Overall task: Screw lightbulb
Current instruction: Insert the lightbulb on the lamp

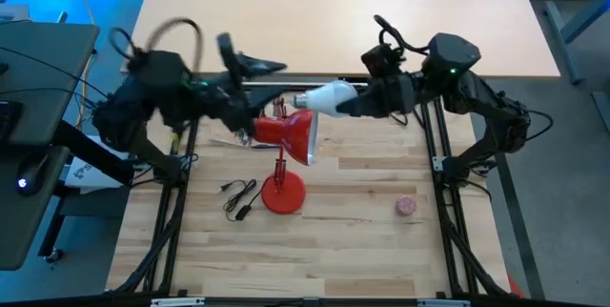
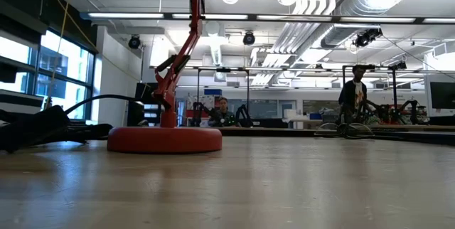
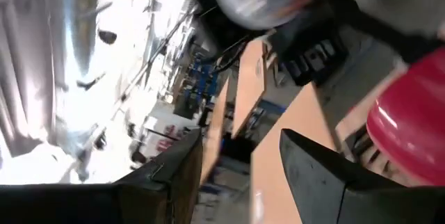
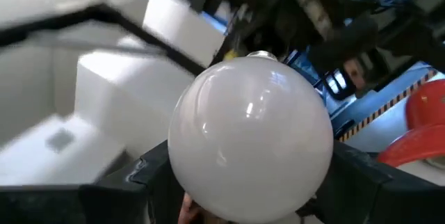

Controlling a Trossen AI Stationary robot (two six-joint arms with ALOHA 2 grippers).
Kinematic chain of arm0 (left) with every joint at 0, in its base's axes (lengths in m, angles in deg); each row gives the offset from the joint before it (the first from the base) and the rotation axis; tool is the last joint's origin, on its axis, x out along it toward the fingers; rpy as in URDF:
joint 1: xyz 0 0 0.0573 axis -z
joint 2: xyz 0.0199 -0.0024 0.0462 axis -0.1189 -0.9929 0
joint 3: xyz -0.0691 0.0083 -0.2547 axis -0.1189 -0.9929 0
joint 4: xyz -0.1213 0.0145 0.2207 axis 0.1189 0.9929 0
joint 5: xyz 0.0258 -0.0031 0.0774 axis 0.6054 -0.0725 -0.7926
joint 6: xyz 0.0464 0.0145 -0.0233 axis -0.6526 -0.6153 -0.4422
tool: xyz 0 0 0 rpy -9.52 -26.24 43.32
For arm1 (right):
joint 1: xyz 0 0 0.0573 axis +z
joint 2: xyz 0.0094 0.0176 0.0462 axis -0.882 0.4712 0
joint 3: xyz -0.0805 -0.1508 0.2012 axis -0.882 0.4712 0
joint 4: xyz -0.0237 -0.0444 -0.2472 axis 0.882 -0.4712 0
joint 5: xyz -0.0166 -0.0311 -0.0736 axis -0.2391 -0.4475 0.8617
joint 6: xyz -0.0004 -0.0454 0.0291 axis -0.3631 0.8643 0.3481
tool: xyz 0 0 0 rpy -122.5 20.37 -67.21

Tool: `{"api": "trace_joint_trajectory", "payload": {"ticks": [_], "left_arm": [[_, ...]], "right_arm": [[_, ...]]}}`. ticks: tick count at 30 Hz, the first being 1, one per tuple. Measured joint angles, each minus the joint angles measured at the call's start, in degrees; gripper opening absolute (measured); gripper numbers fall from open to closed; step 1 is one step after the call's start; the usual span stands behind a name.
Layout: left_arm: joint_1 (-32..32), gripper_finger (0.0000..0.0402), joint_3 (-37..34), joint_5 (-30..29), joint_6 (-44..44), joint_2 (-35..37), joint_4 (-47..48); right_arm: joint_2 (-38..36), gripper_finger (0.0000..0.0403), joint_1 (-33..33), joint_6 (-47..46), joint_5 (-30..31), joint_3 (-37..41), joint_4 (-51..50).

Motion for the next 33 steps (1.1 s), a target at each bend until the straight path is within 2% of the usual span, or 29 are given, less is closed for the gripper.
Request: {"api": "trace_joint_trajectory", "payload": {"ticks": [3, 7, 10, 15, 17, 19, 23, 29, 33], "left_arm": [[0.1, 0.0183, 0.0, 0.1, 7.3, 1.9, 0.3], [0.5, 0.0183, 0.0, 0.3, 14.8, 4.3, -0.8], [1.0, 0.0183, 0.0, 0.3, 22.3, 6.3, -2.5], [2.2, 0.0184, 0.1, 0.0, 40.4, 8.3, -3.2], [2.9, 0.0184, 0.1, -0.7, 44.6, 8.6, -3.0], [3.8, 0.0184, 0.1, -3.9, 46.3, 8.7, -2.5], [5.6, 0.0184, 0.1, -10.3, 51.4, 8.6, 2.4], [8.3, 0.0184, 0.1, -15.6, 65.3, 8.2, 12.4], [9.4, 0.0184, 0.0, -19.9, 68.0, 7.6, 16.9]], "right_arm": [[-1.0, 0.0248, 0.1, 4.6, -1.1, 0.0, -2.5], [-2.7, 0.0248, 0.2, 12.3, -1.6, 0.0, -10.8], [-4.4, 0.0247, 1.0, 19.0, 0.6, 0.0, -17.5], [-8.2, 0.0247, 4.0, 31.8, 10.8, 0.0, -27.7], [-10.0, 0.0247, 5.8, 35.9, 15.7, 0.0, -31.1], [-12.0, 0.0247, 8.0, 38.2, 20.3, 0.0, -33.7], [-14.2, 0.0247, 13.6, 41.2, 29.2, 0.0, -37.9], [-14.3, 0.0247, 21.9, 43.8, 44.6, 0.1, -45.2], [-14.4, 0.0247, 26.5, 43.3, 53.2, 0.4, -47.5]]}}
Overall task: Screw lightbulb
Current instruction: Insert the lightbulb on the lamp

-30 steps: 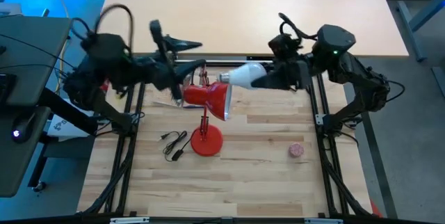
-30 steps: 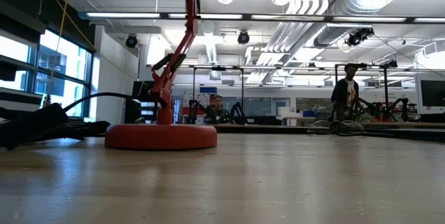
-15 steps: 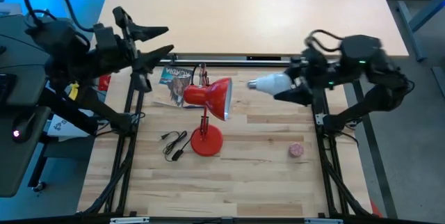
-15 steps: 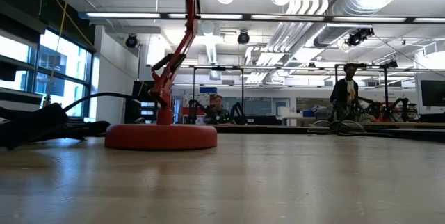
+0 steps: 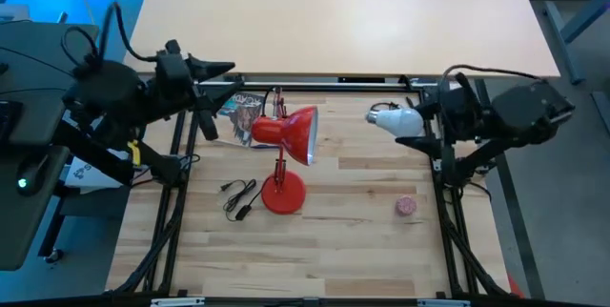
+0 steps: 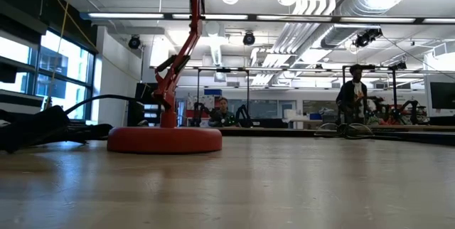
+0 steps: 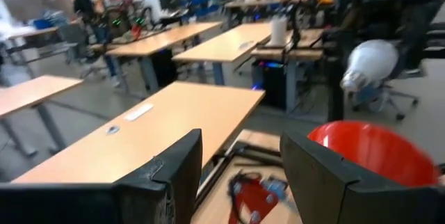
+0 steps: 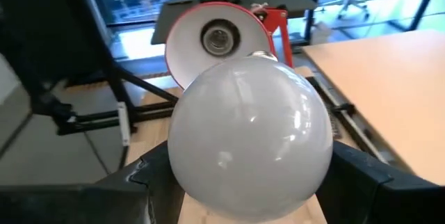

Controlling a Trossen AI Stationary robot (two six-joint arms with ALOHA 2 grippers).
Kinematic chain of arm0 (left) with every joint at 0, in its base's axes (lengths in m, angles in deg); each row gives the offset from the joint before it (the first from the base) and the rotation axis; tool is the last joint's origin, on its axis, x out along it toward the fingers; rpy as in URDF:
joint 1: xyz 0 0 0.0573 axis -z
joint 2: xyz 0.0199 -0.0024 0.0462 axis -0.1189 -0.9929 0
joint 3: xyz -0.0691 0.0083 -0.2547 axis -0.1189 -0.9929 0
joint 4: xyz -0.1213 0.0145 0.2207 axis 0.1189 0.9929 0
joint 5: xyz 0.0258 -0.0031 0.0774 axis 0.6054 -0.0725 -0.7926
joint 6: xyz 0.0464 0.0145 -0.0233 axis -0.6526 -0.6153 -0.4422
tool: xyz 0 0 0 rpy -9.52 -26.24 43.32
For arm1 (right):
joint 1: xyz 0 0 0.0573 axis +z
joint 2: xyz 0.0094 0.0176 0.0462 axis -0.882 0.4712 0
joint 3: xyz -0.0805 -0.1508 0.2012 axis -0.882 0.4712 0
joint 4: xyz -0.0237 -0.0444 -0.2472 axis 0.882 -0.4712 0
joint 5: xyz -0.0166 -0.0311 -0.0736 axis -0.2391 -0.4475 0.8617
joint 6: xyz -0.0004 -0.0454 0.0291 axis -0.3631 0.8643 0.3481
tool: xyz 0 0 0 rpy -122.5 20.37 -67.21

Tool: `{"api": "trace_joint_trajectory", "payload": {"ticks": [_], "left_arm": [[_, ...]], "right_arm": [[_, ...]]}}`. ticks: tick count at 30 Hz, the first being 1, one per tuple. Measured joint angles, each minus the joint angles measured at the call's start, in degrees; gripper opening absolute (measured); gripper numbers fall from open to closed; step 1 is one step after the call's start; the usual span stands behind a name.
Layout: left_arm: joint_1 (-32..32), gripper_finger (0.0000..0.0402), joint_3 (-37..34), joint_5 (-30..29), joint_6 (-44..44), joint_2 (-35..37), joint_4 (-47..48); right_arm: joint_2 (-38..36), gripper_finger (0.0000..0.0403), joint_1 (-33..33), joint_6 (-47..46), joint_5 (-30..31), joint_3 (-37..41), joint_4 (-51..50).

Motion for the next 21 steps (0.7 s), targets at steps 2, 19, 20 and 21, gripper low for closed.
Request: {"api": "trace_joint_trajectory", "payload": {"ticks": [2, 19, 20, 21], "left_arm": [[0.1, 0.0184, 0.0, -1.0, 2.1, 0.0, 2.2], [-13.0, 0.0184, -0.3, 21.3, 4.3, 2.5, 14.8], [-13.8, 0.0184, -1.5, 22.9, 5.3, 3.1, 16.2], [-14.4, 0.0184, -3.3, 24.2, 6.0, 4.0, 17.1]], "right_arm": [[-0.3, 0.0247, 1.8, -0.6, 2.6, 1.5, 0.0], [-4.4, 0.0248, -2.6, -4.1, -0.8, 18.3, 24.0], [-4.1, 0.0248, -2.9, -4.0, -0.6, 18.8, 25.9], [-4.0, 0.0248, -3.2, -4.0, -0.3, 19.6, 27.5]]}}
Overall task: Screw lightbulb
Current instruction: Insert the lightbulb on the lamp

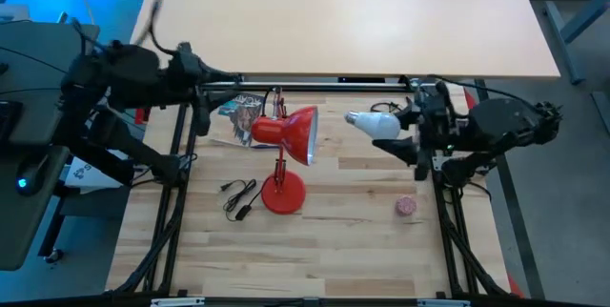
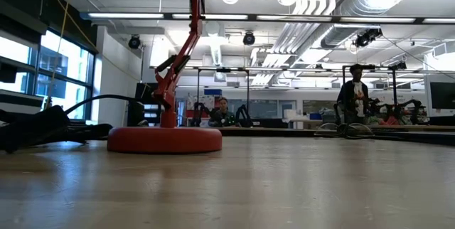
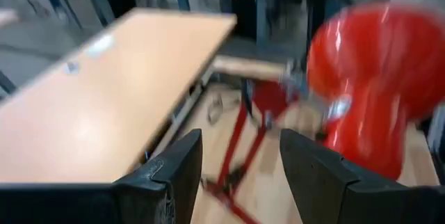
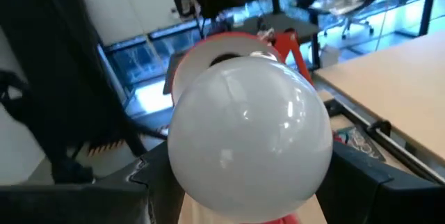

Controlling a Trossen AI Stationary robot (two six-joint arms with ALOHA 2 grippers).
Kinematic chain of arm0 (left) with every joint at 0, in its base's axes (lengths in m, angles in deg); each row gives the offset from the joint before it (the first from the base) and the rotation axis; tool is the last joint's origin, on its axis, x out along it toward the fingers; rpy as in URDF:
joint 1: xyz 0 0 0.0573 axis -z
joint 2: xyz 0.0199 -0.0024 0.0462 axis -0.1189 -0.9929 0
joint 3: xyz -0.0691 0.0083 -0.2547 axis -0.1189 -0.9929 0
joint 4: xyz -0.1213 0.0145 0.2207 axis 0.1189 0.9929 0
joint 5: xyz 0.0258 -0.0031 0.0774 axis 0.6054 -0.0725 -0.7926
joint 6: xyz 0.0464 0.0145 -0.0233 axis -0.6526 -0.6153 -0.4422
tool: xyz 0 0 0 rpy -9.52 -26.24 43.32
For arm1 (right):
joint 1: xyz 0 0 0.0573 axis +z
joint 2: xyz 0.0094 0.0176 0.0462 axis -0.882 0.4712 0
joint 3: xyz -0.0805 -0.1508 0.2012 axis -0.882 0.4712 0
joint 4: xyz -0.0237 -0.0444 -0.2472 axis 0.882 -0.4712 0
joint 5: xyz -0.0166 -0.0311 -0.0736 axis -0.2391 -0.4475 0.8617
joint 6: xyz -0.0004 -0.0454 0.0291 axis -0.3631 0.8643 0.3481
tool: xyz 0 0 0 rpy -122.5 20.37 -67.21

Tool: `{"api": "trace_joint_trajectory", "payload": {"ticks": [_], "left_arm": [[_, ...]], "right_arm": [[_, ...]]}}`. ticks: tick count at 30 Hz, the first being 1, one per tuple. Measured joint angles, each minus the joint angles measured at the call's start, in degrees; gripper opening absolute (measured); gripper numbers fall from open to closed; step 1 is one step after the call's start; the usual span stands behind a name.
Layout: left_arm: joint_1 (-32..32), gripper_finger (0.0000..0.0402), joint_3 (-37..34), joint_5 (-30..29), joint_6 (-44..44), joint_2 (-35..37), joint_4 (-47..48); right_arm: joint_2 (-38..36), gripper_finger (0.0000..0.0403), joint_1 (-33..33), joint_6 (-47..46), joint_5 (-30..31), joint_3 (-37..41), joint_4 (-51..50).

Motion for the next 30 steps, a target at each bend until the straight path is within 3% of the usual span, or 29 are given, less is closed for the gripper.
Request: {"api": "trace_joint_trajectory", "payload": {"ticks": [7, 13, 17, 20, 23, 30], "left_arm": [[0.8, 0.0184, -19.7, 3.9, 7.1, 13.8, -8.2], [3.8, 0.0179, -40.7, 4.3, 14.6, 28.4, -24.0], [4.2, 0.0140, -53.6, 5.7, 14.5, 34.0, -33.3], [4.2, 0.0076, -61.8, 8.4, 15.5, 36.9, -40.9], [4.2, 0.0013, -68.1, 11.9, 16.0, 39.4, -51.8], [4.2, 0.0002, -72.7, 16.0, 11.4, 38.9, -64.9]], "right_arm": [[0.0, 0.0248, -2.3, -3.9, 0.0, 11.4, 10.2], [-0.5, 0.0248, -3.9, -5.6, -2.5, 15.7, 18.1], [-0.5, 0.0248, -5.8, -6.7, -3.3, 15.7, 21.7], [-0.5, 0.0248, -6.8, -7.1, -5.5, 15.7, 24.6], [-0.5, 0.0248, -7.9, -9.6, -8.0, 15.7, 24.0], [0.0, 0.0248, -9.4, -11.7, -9.1, 15.7, 23.2]]}}
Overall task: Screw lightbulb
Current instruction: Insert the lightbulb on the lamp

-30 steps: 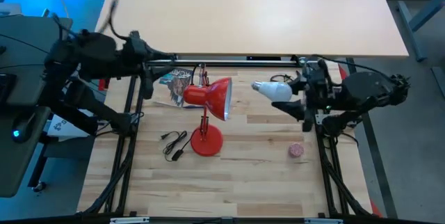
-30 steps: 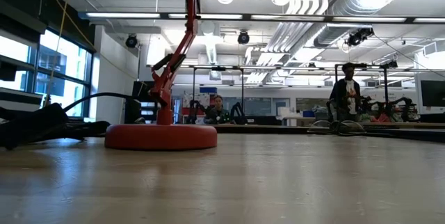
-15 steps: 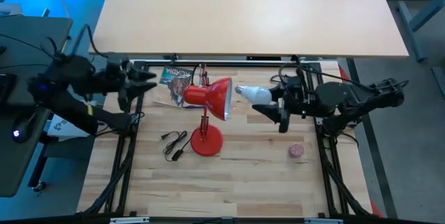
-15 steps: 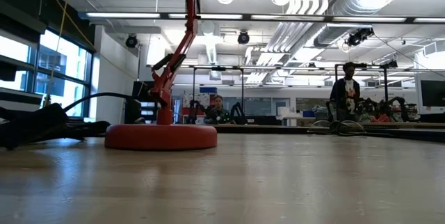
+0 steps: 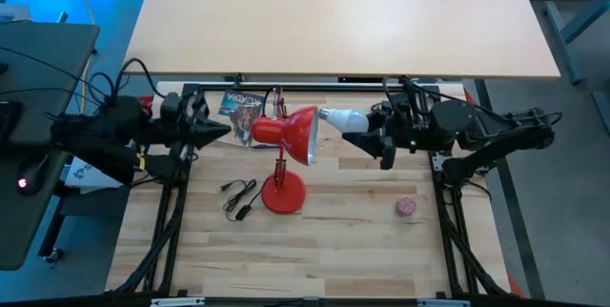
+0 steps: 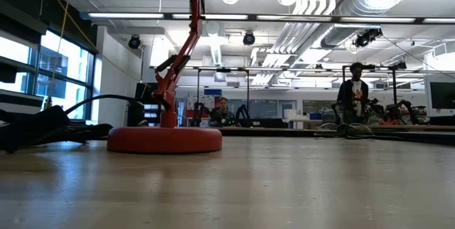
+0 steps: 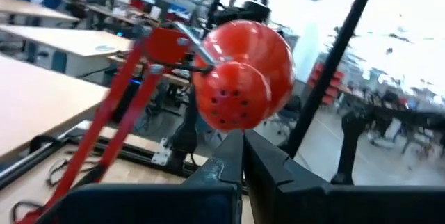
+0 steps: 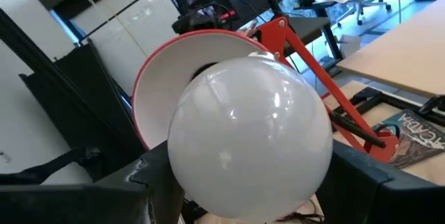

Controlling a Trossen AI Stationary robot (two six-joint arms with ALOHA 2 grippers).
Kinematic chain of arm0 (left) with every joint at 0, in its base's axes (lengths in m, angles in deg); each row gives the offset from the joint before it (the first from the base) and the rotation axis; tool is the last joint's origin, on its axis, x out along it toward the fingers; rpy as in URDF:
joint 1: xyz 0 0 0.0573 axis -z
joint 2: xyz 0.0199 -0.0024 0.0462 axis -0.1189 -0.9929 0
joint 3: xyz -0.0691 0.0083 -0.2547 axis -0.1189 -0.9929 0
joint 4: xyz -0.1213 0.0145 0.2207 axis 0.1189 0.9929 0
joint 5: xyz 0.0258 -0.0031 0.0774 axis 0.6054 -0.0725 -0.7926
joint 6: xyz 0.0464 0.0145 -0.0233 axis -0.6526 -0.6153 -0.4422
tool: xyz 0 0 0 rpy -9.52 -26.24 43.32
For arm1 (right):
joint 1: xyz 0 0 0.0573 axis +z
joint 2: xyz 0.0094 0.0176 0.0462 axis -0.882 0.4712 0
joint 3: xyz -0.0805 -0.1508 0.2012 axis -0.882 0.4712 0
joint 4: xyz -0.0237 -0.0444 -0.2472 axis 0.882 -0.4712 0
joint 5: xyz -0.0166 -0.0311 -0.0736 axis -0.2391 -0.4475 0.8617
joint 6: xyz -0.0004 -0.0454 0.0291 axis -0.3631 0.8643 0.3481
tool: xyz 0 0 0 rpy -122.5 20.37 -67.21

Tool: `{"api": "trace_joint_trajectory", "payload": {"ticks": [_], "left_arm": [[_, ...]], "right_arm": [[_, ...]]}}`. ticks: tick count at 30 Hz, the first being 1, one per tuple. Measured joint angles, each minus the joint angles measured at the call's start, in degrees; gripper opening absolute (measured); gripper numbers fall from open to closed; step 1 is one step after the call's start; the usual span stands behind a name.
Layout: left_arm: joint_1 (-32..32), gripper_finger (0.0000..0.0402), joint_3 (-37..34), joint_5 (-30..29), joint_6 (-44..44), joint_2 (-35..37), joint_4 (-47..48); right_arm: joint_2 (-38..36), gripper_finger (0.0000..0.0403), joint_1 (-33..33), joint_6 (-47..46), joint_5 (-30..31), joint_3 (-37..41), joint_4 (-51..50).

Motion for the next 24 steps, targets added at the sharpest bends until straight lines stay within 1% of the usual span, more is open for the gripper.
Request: {"api": "trace_joint_trajectory", "payload": {"ticks": [2, 6, 10, 15, 19, 24], "left_arm": [[0.0, 0.0001, 0.2, 1.3, -1.7, -1.4, -0.3], [0.0, 0.0000, 0.9, 1.5, -4.3, -4.9, -0.3], [0.0, 0.0000, 1.4, 1.0, -4.9, -6.9, -1.1], [-0.6, 0.0000, 2.1, 0.9, -4.7, -6.9, -1.1], [-1.1, 0.0000, 2.5, -0.8, -7.2, -6.0, -1.0], [-1.7, 0.0000, 2.5, -1.0, -8.6, -5.9, -0.7]], "right_arm": [[0.0, 0.0248, 0.0, 0.0, -0.2, 0.0, 0.0], [0.0, 0.0248, 0.0, 0.0, -0.2, 0.0, 0.8], [0.0, 0.0248, 0.0, -1.1, -0.3, 0.0, 1.3], [0.0, 0.0248, 0.0, -2.0, -0.3, 0.0, 1.1], [0.0, 0.0248, 0.0, -1.4, -2.2, 0.0, 1.1], [0.0, 0.0248, 0.0, -0.4, -2.3, 0.0, 1.2]]}}
